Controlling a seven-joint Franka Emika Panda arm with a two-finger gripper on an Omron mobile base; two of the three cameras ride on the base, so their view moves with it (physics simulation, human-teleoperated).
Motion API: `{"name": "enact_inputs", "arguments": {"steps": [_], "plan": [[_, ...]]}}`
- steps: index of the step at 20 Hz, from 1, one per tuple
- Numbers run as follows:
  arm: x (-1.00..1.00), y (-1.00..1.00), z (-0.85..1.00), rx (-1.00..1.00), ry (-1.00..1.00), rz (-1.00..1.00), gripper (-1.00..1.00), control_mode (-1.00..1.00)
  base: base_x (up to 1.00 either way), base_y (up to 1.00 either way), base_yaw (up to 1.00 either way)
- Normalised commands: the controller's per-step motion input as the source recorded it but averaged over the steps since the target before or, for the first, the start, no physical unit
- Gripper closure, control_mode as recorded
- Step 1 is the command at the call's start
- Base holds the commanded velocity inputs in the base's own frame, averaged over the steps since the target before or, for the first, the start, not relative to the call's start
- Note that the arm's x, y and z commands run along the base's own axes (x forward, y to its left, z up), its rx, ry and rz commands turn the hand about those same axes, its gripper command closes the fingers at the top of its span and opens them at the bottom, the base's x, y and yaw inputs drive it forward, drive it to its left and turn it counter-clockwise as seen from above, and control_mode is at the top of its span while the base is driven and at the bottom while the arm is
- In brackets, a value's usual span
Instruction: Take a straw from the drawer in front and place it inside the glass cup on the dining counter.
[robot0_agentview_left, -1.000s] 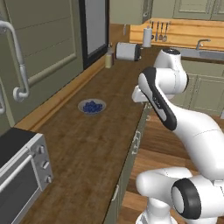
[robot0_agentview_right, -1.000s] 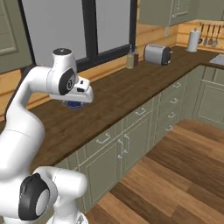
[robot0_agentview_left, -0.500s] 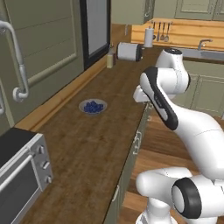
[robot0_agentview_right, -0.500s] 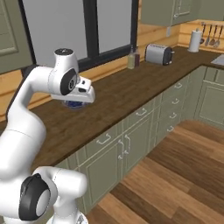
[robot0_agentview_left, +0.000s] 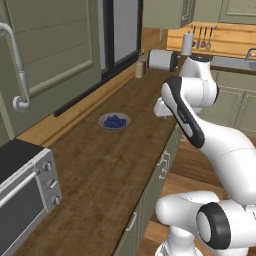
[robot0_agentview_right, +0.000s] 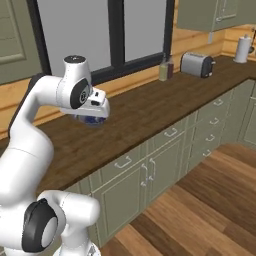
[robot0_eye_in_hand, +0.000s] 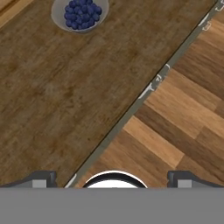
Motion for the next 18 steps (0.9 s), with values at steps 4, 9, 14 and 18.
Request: {"name": "enact_inputs", "arguments": {"steps": [4, 9, 14, 18], "plan": [[0.00, 0.00, 0.00, 0.00, 0.00, 0.00, -1.00, 1.00, 0.17, -0.03, 0.15], [0.01, -0.01, -0.16, -0.01, 0.03, 0.00, -1.00, -1.00, 0.01, 0.00, 0.01], [0.34, -0.46, -0.51, 0.13, 0.00, 0.00, -1.00, -1.00, 0.00, 0.00, 0.00], [0.25, -0.75, -0.54, 0.25, 0.00, 0.00, -1.00, -1.00, 0.00, 0.00, 0.00]]}}
